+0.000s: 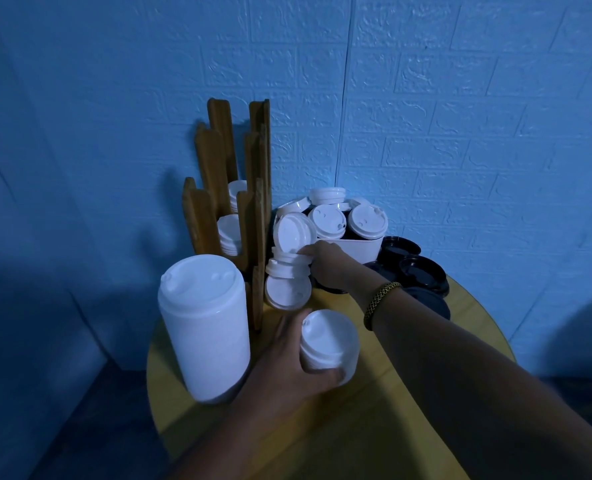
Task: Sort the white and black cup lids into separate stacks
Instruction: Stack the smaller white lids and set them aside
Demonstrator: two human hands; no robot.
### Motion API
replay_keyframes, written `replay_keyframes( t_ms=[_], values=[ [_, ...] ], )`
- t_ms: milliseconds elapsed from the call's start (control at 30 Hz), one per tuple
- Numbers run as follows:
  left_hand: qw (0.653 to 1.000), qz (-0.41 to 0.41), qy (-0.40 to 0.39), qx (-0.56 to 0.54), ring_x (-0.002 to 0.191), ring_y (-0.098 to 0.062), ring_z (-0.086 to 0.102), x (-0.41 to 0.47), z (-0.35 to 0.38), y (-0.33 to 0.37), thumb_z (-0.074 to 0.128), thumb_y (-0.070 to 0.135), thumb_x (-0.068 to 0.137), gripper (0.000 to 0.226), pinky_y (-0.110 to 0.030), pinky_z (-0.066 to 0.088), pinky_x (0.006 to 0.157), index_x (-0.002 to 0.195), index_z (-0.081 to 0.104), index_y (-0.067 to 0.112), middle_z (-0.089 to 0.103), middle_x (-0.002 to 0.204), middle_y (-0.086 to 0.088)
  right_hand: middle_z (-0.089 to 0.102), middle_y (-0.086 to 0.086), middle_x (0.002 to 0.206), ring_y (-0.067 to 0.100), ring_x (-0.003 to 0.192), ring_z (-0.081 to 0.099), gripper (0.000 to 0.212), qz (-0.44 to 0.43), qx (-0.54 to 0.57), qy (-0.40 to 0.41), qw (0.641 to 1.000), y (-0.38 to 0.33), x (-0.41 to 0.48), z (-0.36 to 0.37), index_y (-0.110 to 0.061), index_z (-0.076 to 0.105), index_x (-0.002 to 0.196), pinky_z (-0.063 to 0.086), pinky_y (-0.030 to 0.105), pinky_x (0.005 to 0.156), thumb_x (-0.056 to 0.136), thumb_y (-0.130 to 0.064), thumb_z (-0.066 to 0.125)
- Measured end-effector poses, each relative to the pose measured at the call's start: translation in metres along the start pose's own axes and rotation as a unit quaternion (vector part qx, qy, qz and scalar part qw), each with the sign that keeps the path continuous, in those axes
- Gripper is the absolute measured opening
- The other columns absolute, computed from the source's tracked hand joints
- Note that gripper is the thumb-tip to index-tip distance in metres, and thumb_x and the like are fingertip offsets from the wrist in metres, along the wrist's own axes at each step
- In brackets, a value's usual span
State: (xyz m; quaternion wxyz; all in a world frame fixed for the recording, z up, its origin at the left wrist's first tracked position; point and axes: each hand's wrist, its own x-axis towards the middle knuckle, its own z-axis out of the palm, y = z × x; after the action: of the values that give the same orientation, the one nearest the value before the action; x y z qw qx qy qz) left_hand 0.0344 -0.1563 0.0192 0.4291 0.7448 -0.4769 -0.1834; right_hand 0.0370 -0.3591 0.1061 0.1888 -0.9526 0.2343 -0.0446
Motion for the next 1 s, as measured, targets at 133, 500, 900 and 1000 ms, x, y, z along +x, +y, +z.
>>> replay_keyframes(
  t_ms=[133,500,900,1000],
  values=[
    [1.000,0.003,0.004,-0.003,0.123,0.020,0.035,0.000,0.000,-0.001,0.082,0.059,0.070,0.089,-0.004,0.034,0.087,0.134,0.021,0.068,0.035,0.133,0.043,0.059,0.015,0.131,0.033,0.124,0.052,0.045,0.009,0.053,0.037,0.998,0.004,-0.002,-0.001,-0.009,0.062,0.130,0.045,0.044,0.103,0.091,0.003,0.043],
    [1.000,0.010,0.011,0.019,0.129,0.008,0.037,-0.001,0.002,-0.001,0.082,0.057,0.074,0.093,-0.017,0.037,0.103,0.144,0.021,0.057,0.036,0.139,0.035,0.065,0.001,0.090,0.015,0.083,0.060,0.006,-0.061,0.114,0.133,0.983,0.020,-0.029,0.000,-0.010,0.072,0.092,0.045,0.026,0.069,0.089,-0.015,0.070],
    [1.000,-0.003,0.008,0.017,0.123,0.007,0.039,0.000,0.002,-0.003,0.084,0.052,0.075,0.090,-0.020,0.037,0.099,0.139,0.021,0.059,0.035,0.128,0.042,0.060,-0.011,0.093,0.006,0.087,0.053,0.004,-0.070,0.064,0.162,0.982,0.049,-0.097,-0.001,-0.021,0.071,0.096,0.037,0.015,0.071,0.092,-0.020,0.069],
    [1.000,-0.002,0.006,0.012,0.121,0.009,0.040,0.000,0.002,-0.004,0.084,0.052,0.074,0.089,-0.022,0.038,0.100,0.137,0.022,0.061,0.032,0.126,0.048,0.062,-0.011,0.083,-0.002,0.073,0.054,0.001,-0.040,0.158,0.154,0.975,0.053,-0.113,0.002,-0.016,0.069,0.092,0.037,0.011,0.065,0.093,-0.017,0.069]
  ],
)
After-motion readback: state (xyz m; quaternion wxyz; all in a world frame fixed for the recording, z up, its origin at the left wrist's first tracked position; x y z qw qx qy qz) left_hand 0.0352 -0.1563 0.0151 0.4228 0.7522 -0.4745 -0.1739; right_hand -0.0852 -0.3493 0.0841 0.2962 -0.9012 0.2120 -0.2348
